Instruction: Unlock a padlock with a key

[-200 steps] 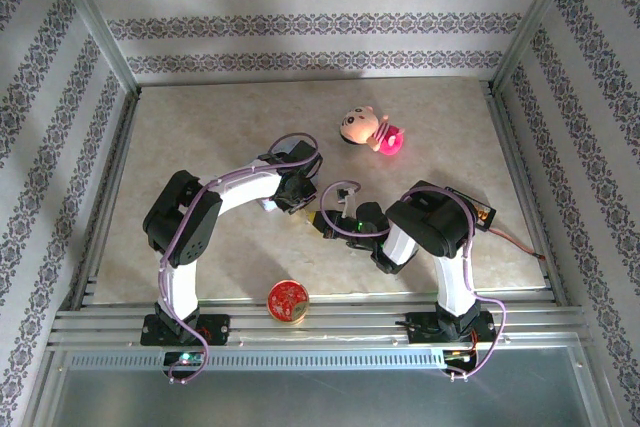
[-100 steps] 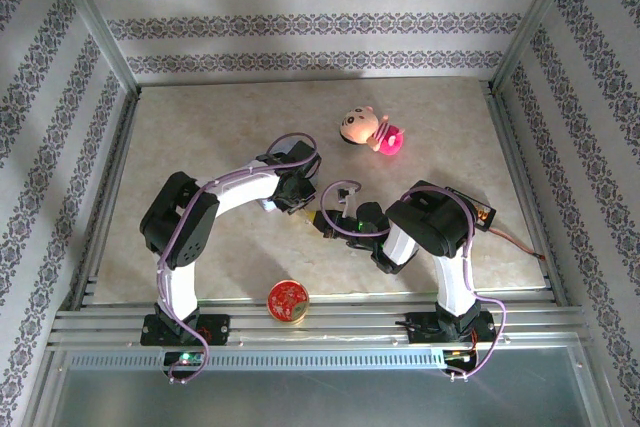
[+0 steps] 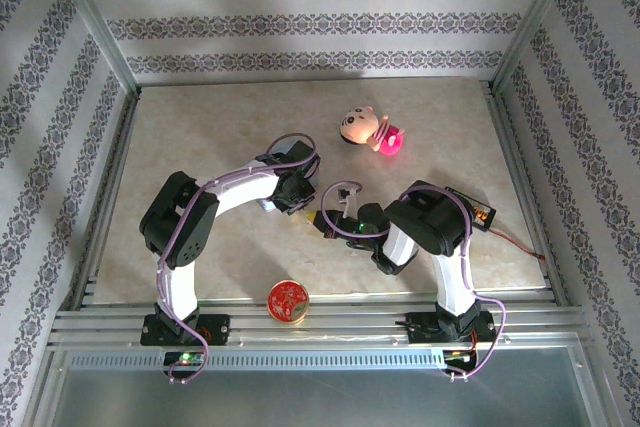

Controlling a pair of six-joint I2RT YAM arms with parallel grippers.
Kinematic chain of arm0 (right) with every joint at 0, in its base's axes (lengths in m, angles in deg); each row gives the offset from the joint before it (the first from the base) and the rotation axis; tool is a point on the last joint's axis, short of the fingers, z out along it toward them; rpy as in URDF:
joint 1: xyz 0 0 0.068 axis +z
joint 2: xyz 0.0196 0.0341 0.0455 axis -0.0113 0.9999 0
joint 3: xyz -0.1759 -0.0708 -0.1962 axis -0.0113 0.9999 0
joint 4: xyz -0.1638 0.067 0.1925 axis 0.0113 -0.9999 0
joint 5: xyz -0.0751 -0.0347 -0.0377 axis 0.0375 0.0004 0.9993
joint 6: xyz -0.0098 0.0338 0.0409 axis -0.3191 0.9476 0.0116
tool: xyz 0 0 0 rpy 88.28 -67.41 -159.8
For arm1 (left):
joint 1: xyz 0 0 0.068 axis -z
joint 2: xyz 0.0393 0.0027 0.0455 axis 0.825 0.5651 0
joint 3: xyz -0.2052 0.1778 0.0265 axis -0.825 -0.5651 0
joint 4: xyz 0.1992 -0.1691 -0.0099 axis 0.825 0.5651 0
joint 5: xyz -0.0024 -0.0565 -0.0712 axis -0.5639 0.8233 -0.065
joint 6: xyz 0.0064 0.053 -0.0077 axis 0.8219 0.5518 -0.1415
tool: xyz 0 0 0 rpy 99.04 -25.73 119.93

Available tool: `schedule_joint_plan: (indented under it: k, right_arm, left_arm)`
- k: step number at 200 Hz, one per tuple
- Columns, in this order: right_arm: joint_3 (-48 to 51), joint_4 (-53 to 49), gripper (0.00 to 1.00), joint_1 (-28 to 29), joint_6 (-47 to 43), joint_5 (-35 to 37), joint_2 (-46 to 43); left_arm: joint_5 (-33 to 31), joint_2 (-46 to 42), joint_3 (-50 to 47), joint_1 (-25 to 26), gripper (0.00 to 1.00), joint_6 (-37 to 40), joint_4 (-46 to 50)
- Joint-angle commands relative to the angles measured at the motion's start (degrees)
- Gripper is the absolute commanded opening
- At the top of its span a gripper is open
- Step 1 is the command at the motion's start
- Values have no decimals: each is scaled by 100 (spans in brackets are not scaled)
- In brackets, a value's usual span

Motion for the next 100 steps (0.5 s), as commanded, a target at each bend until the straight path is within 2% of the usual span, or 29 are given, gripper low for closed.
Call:
schedule_joint_plan:
  k: [1, 100]
  right_arm:
    - [58, -586, 0, -52, -60, 138, 387]
    - [164, -482, 0, -29, -113, 156, 299]
  left_arm:
    - [173, -108, -86, -41, 29, -7, -56]
    - [438, -238, -131, -103, 30, -173, -143]
